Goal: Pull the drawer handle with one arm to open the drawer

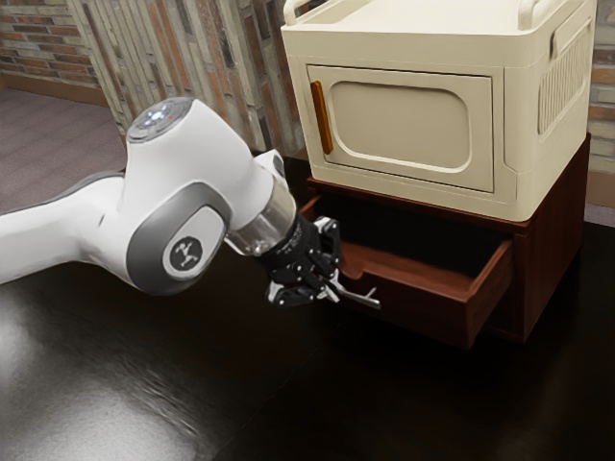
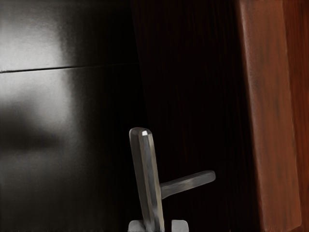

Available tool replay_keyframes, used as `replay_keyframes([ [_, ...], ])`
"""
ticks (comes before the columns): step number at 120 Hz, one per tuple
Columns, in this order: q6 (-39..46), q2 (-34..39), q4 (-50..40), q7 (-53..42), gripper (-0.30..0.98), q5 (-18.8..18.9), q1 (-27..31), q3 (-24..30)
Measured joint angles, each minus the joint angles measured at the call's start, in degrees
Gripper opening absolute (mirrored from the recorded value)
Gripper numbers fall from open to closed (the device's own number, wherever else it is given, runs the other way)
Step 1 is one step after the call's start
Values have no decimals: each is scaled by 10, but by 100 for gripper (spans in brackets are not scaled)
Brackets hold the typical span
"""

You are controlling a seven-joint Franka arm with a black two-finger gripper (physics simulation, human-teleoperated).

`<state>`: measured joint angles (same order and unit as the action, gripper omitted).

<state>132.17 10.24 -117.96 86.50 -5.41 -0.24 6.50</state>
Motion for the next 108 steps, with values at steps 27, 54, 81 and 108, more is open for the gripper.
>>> replay_keyframes([
  [27,6,22,-26,0,-10,-4,-1,1],
  [54,11,39,-46,0,-10,-7,-1,1],
  [81,15,66,-72,-1,-10,-11,-2,1],
  [108,18,84,-93,-1,-10,-16,-1,5],
])
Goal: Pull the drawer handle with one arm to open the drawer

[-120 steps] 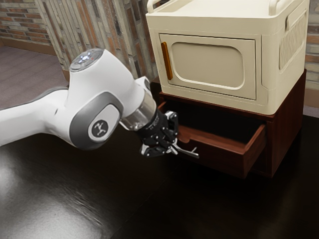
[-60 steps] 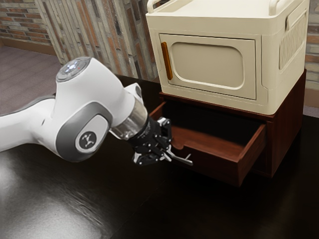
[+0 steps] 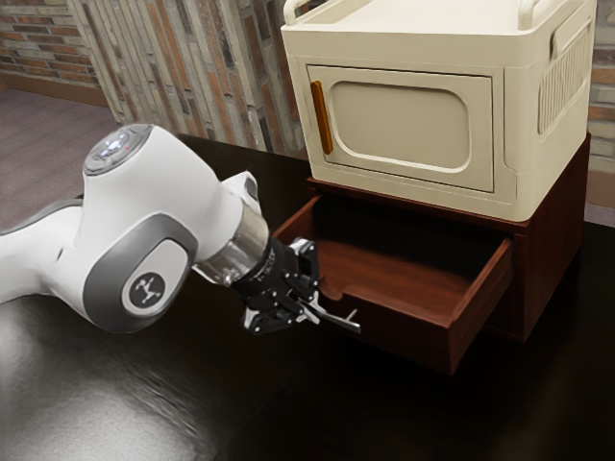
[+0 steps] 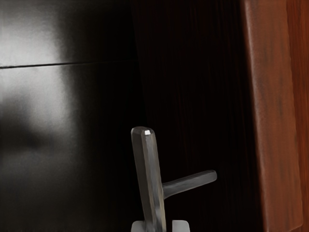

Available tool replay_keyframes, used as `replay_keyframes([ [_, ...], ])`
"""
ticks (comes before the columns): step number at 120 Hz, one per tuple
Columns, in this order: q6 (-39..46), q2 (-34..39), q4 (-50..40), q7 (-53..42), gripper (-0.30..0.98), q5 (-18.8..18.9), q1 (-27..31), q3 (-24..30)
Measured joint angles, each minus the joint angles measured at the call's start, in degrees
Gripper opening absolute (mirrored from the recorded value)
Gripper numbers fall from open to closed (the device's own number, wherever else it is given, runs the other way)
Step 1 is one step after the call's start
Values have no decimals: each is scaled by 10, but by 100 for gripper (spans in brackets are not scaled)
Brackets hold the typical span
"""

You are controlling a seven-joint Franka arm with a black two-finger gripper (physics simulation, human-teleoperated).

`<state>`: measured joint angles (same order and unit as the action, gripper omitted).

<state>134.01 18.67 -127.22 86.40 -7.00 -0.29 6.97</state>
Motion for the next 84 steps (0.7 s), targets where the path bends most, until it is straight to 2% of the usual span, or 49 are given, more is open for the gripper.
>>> replay_keyframes([
  [69,4,31,-32,0,-10,-7,0,4],
  [84,5,32,-32,0,-1,-8,0,4],
])
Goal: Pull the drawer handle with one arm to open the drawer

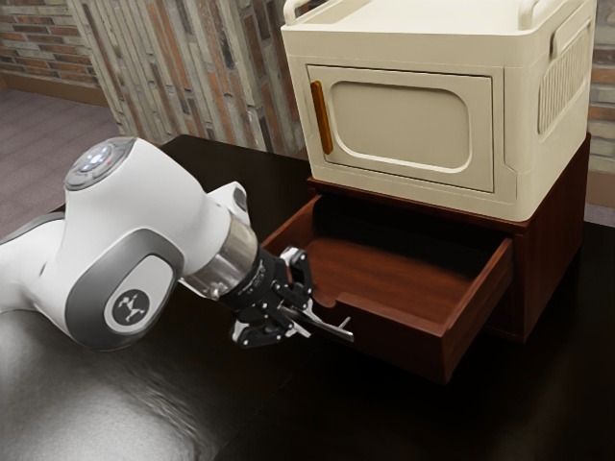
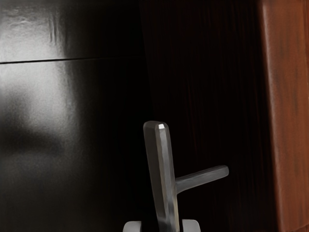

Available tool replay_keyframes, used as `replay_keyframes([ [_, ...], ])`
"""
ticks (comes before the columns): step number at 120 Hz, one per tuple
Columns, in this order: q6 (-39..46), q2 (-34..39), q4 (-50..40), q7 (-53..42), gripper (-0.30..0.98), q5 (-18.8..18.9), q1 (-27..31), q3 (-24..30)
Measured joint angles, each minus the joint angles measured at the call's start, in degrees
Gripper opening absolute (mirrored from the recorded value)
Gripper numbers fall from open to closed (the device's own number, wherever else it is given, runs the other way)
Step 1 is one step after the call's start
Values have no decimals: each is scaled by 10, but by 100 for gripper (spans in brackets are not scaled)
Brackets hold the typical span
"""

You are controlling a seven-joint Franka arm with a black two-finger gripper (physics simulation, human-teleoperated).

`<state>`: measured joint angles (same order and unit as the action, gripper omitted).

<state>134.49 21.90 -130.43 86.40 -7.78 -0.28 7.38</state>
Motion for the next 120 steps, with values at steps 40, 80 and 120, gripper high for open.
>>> replay_keyframes([
  [40,2,16,0,0,22,-1,0,-3],
  [80,-204,-65,267,-1,52,1,9,-44],
  [120,-427,-188,438,-1,65,7,34,-53],
])
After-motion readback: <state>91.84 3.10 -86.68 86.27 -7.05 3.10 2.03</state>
